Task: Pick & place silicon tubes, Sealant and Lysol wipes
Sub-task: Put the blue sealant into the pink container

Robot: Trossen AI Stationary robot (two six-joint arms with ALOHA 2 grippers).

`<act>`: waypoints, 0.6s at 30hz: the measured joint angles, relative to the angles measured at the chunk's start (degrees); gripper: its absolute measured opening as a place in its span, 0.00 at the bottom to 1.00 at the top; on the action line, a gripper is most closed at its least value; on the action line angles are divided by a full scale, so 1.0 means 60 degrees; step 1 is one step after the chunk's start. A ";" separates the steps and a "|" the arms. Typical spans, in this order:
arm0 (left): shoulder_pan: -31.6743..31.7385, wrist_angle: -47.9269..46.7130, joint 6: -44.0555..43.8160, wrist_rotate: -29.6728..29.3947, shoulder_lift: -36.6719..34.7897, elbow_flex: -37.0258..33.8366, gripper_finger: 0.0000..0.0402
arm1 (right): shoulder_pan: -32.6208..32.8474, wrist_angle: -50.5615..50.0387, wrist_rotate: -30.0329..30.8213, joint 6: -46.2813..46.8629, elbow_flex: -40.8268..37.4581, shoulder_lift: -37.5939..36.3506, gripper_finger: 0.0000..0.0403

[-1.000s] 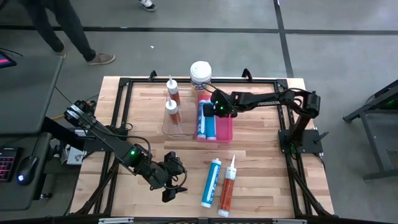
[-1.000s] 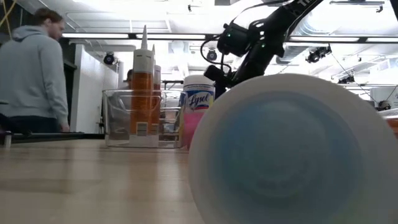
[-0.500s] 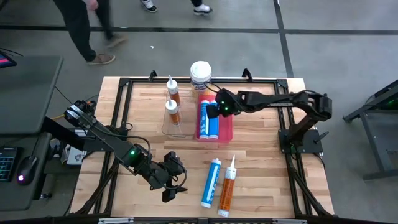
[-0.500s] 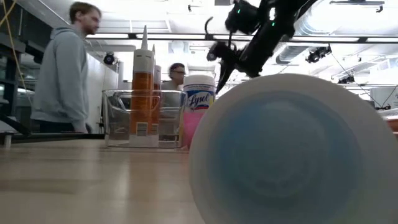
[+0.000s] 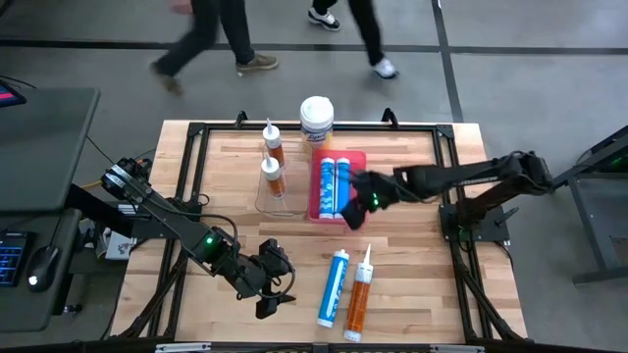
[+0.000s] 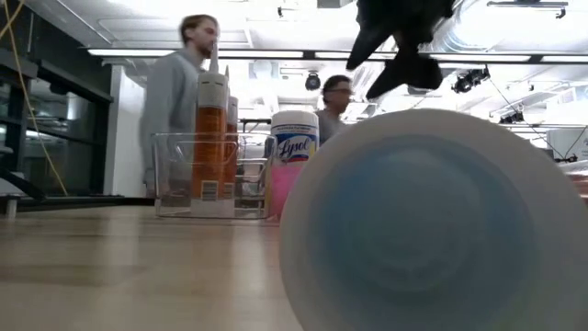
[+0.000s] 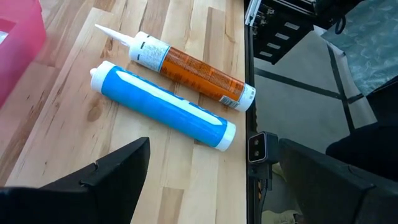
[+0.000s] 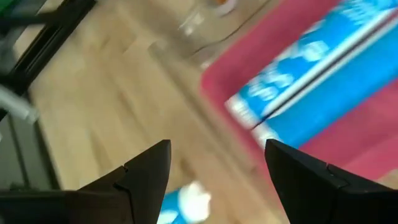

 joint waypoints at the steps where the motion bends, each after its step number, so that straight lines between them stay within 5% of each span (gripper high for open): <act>1: 0.0000 -0.0001 -0.0002 0.0000 0.0002 0.0000 0.86 | 0.0249 0.0013 0.0001 -0.0020 0.0000 -0.0033 0.64; 18: 0.0000 0.0007 -0.0002 -0.0007 0.0002 0.0000 0.86 | 0.3755 0.0482 0.0084 0.1284 -0.0007 -0.0029 0.64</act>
